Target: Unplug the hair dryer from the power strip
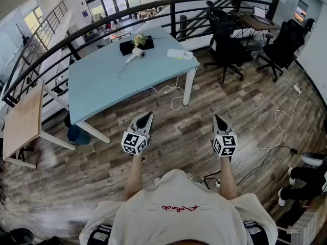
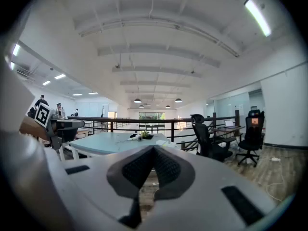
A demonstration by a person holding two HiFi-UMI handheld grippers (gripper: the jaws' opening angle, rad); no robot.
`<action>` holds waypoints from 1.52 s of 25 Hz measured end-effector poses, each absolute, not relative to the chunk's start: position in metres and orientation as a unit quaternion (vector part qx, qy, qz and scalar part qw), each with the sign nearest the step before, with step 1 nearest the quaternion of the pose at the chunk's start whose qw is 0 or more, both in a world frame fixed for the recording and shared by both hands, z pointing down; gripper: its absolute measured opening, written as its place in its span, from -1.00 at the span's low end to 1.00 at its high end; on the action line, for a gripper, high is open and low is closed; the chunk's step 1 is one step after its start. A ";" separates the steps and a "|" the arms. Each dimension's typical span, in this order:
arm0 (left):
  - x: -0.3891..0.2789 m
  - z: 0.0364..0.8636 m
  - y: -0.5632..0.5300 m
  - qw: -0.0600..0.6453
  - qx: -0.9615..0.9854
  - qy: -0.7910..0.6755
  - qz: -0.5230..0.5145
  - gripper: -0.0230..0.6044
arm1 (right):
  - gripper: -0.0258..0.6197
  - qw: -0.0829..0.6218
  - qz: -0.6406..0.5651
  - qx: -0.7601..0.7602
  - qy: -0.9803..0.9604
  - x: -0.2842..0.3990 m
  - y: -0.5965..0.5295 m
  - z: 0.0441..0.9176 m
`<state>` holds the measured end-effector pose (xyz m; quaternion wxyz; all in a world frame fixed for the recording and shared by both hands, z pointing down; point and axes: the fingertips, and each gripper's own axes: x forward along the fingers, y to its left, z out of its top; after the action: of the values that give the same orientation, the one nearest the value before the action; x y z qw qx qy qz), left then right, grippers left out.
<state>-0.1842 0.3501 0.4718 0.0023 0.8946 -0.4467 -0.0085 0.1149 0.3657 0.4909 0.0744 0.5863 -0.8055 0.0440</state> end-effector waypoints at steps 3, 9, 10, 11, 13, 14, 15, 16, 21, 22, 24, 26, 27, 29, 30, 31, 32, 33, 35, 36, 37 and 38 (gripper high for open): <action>-0.182 0.471 0.348 0.006 0.894 -0.447 -0.009 -0.90 | -0.86 0.075 0.045 0.584 -0.807 0.114 0.363 0.491; -0.173 0.475 0.350 0.009 0.893 -0.450 -0.006 -0.90 | -0.87 0.077 0.047 0.577 -0.812 0.117 0.363 0.494; -0.171 0.475 0.350 0.009 0.892 -0.452 -0.005 -0.90 | -0.87 0.076 0.047 0.575 -0.813 0.117 0.362 0.494; -0.170 0.475 0.349 0.009 0.891 -0.453 -0.005 -0.90 | -0.86 0.075 0.047 0.573 -0.815 0.118 0.361 0.495; -0.167 0.476 0.348 0.008 0.890 -0.456 -0.004 -0.90 | -0.86 0.072 0.044 0.568 -0.819 0.120 0.359 0.494; -0.165 0.475 0.347 0.007 0.889 -0.457 -0.004 -0.90 | -0.86 0.069 0.042 0.567 -0.820 0.121 0.358 0.493; -0.163 0.475 0.347 0.006 0.888 -0.459 -0.004 -0.90 | -0.87 0.067 0.040 0.565 -0.821 0.123 0.356 0.493; -0.160 0.474 0.346 0.005 0.888 -0.461 -0.004 -0.90 | -0.86 0.067 0.039 0.563 -0.823 0.125 0.355 0.492; -0.142 0.477 0.343 0.005 0.882 -0.470 -0.004 -0.90 | -0.86 0.073 0.038 0.551 -0.830 0.140 0.348 0.498; -0.137 0.477 0.341 0.005 0.882 -0.472 -0.004 -0.90 | -0.86 0.074 0.038 0.549 -0.832 0.143 0.346 0.499; -0.127 0.478 0.339 0.004 0.881 -0.474 -0.003 -0.90 | -0.86 0.075 0.039 0.545 -0.834 0.152 0.343 0.501; -0.116 0.478 0.338 0.003 0.880 -0.475 -0.001 -0.90 | -0.86 0.078 0.040 0.541 -0.837 0.161 0.340 0.502; -0.111 0.479 0.337 0.003 0.879 -0.477 -0.001 -0.90 | -0.86 0.078 0.040 0.538 -0.838 0.166 0.339 0.503; -0.102 0.480 0.336 0.004 0.877 -0.480 0.001 -0.90 | -0.86 0.080 0.042 0.533 -0.841 0.175 0.336 0.504; -0.098 0.480 0.335 0.004 0.877 -0.481 0.002 -0.90 | -0.86 0.080 0.042 0.532 -0.842 0.179 0.334 0.506; -0.094 0.481 0.334 0.004 0.876 -0.482 0.003 -0.90 | -0.86 0.081 0.043 0.530 -0.843 0.182 0.332 0.507; -0.090 0.483 0.334 0.005 0.876 -0.483 0.004 -0.90 | -0.86 0.081 0.044 0.529 -0.844 0.185 0.330 0.509; -0.087 0.486 0.333 0.008 0.875 -0.484 0.004 -0.90 | -0.86 0.082 0.046 0.527 -0.844 0.188 0.328 0.511; -0.083 0.491 0.331 0.014 0.874 -0.486 0.005 -0.90 | -0.86 0.082 0.049 0.525 -0.845 0.192 0.325 0.515; -0.081 0.493 0.329 0.017 0.874 -0.486 0.005 -0.90 | -0.86 0.082 0.050 0.525 -0.846 0.193 0.324 0.516; -0.078 0.495 0.328 0.019 0.874 -0.485 0.006 -0.90 | -0.86 0.082 0.052 0.524 -0.846 0.194 0.323 0.517; -0.076 0.496 0.326 0.020 0.875 -0.484 0.007 -0.90 | -0.86 0.083 0.053 0.524 -0.846 0.194 0.323 0.518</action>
<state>-0.0759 0.3264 0.4961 0.0202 0.8749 -0.4838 0.0065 0.1944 0.3226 0.5176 0.0826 0.5236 -0.8463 0.0527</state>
